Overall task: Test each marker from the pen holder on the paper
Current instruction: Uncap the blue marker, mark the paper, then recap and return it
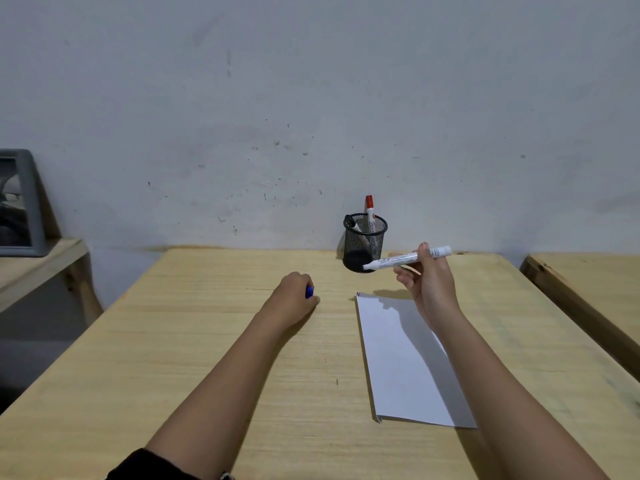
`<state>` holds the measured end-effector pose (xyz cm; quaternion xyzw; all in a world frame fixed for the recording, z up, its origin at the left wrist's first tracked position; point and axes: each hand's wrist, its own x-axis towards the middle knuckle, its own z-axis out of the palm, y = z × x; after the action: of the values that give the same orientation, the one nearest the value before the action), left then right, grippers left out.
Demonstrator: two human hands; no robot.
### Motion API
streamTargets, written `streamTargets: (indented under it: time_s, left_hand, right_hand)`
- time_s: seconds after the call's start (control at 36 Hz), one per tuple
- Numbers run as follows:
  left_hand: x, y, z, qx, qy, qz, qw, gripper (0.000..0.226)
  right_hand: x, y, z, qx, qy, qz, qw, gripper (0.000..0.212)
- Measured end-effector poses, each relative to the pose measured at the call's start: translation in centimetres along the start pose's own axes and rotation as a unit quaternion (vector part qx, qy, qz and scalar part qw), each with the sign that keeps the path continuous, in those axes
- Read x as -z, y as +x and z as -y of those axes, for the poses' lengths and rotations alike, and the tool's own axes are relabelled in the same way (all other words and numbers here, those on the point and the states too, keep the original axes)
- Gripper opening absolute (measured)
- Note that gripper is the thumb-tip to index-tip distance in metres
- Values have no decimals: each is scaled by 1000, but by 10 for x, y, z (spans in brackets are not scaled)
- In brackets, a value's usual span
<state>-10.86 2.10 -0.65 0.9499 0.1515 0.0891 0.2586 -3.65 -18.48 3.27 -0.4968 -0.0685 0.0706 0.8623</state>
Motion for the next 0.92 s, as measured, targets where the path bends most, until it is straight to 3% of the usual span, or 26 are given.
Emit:
streamTargets:
  time_s: [0.08, 0.19, 0.28, 0.42, 0.61, 0.92]
  left_hand:
    - [-1, 0, -2, -7, -22, -32, 999, 45]
    - [1, -17, -17, -82, -49, -119, 988, 40]
    - [-5, -30, -26, -144, -64, -70, 985, 33]
    - [-24, -41, -32, -173, -119, 40, 977, 34]
    - [-27, -41, -27, -181, -73, 49, 979, 45]
    - [-32, -47, -25, -168, -33, 66, 983, 42]
  right_hand:
    - [3, 4, -2, 3, 12, 22, 1000, 16]
    - [5, 5, -3, 12, 14, 40, 999, 18]
    - [4, 5, -9, 29, -60, 37, 997, 26]
    - [-2, 5, -21, 24, -108, 1, 994, 17]
    - [-16, 2, -41, 6, -81, -2, 997, 22]
    - [-24, -3, -62, 39, -222, -37, 974, 10]
